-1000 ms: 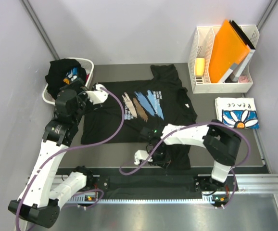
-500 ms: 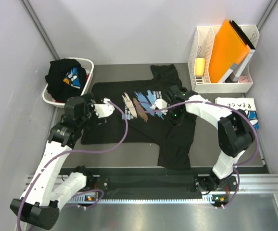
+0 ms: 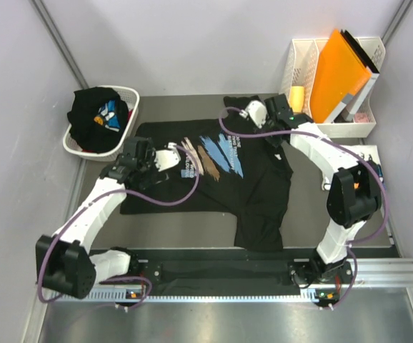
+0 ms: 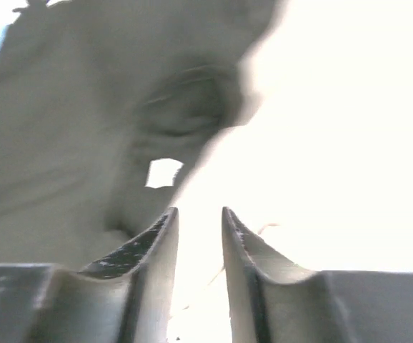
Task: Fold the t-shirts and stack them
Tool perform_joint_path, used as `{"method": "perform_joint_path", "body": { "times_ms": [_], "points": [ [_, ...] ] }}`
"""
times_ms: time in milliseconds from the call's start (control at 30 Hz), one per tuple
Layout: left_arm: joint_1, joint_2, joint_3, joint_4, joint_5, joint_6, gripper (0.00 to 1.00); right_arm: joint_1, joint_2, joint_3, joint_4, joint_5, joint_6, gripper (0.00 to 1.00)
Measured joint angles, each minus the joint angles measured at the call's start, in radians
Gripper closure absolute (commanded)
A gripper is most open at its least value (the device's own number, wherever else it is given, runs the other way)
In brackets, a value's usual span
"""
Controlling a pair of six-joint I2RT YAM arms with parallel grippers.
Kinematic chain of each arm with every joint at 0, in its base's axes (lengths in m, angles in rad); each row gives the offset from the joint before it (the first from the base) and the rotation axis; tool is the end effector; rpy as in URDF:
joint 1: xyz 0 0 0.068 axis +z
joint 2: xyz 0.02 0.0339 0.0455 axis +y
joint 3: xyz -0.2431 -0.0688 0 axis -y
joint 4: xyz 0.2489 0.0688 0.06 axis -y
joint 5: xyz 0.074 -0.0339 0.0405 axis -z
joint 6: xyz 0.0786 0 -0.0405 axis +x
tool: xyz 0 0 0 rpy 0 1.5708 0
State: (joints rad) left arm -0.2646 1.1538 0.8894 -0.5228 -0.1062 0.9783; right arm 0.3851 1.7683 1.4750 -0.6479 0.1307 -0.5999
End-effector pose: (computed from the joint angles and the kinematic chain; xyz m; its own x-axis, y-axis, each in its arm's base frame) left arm 0.2771 -0.0665 0.2209 -0.2260 0.9159 -0.3319 0.6721 0.3932 0.6275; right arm 0.3864 0.1456 0.2146 -0.4482 -0.7856 -0.4265 -0.6716 0.6108 -0.4194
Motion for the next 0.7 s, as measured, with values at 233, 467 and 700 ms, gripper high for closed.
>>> {"method": "perform_joint_path", "body": {
  "times_ms": [233, 467, 700],
  "points": [
    [-0.032, 0.201, 0.135, 0.117, -0.021, 0.012, 0.03, -0.076, 0.109, 0.192, 0.096, 0.12, -0.106, 1.0],
    [-0.057, 0.389, 0.225, 0.184, -0.079, 0.031, 1.0, -0.126, 0.369, 0.417, 0.079, 0.12, -0.141, 1.0],
    [-0.055, 0.594, 0.392, 0.246, -0.11, 0.04, 1.0, -0.116, 0.484, 0.607, 0.026, 0.045, -0.091, 1.0]
  ]
}}
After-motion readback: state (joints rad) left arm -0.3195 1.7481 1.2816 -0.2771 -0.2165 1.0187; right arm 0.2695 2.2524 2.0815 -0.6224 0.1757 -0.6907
